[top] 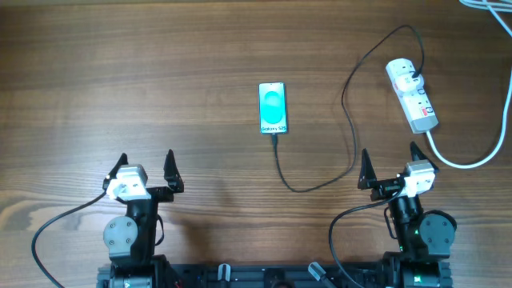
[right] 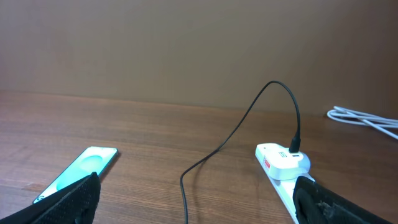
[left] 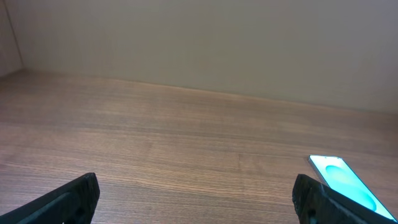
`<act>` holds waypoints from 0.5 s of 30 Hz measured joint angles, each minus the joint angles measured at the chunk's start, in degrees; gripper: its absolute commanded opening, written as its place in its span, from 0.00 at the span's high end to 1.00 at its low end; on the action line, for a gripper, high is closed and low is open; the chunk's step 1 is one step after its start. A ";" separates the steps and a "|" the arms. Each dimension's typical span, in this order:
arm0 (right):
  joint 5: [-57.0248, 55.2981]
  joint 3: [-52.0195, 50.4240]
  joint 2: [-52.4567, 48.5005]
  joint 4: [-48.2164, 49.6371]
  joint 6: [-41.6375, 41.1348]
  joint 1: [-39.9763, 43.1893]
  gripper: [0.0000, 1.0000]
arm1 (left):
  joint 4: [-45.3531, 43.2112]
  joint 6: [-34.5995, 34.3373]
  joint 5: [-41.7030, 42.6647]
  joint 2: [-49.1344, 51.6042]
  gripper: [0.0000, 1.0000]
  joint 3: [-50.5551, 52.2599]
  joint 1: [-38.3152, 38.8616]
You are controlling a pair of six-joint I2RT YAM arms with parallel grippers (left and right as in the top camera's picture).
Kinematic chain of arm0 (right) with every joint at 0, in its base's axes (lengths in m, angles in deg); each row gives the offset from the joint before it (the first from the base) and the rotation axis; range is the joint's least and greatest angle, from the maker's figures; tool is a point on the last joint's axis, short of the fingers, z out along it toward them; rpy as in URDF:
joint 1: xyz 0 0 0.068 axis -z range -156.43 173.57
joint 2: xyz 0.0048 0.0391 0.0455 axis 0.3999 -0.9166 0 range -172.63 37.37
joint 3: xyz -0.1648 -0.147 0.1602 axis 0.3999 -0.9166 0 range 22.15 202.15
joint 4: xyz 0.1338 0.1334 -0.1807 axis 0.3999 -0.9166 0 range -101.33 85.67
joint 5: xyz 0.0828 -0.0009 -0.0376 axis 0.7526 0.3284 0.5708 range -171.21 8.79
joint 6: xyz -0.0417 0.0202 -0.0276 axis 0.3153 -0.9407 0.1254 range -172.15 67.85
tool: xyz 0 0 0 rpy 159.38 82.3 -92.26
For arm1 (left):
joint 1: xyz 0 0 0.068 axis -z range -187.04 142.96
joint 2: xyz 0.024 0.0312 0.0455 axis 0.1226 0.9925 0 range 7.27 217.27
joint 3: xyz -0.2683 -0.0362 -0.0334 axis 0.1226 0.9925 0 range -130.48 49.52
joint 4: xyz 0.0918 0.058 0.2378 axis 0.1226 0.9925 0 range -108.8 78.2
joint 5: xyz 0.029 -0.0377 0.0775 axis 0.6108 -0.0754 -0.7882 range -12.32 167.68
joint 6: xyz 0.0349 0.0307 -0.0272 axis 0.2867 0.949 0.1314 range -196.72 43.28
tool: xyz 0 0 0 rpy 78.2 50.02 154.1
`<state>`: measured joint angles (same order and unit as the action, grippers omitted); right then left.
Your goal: Plug charger to phone and switch on socket
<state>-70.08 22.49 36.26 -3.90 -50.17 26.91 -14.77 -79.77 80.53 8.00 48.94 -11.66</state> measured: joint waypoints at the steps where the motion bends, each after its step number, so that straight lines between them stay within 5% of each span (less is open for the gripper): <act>1: 0.00 0.00 0.00 0.00 0.00 0.00 0.00 | 0.00 0.02 0.00 0.00 0.00 0.00 0.00; 15: 0.00 0.00 0.00 0.00 0.00 0.00 0.00 | 0.00 0.00 -0.02 1.60 0.00 0.00 3.52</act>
<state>-70.08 22.49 36.26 -3.90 -50.17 26.91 -14.77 -79.77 80.51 9.60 48.94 -8.15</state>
